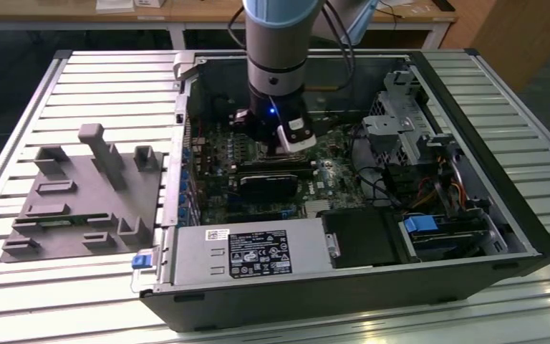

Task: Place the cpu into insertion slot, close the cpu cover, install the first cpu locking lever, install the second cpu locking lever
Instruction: 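Install the second cpu locking lever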

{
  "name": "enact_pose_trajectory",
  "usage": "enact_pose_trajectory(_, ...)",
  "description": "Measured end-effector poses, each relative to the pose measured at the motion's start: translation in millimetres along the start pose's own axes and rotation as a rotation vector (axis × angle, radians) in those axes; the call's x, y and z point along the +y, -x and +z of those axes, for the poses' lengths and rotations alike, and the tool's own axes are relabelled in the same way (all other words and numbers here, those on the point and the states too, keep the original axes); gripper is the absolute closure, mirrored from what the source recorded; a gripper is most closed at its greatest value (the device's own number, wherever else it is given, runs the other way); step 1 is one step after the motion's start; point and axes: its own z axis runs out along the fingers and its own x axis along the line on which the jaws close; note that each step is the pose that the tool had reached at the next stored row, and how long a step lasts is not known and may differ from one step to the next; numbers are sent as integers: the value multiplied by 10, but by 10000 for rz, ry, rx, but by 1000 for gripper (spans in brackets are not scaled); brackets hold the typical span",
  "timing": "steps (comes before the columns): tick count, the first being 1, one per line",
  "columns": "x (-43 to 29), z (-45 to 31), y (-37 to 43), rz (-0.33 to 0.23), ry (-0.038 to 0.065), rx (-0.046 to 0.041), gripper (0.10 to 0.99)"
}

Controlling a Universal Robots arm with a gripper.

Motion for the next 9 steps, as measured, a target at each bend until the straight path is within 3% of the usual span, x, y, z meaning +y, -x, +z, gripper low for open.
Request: enact_pose_trajectory(9,121,18,52,7,-217,39,984)
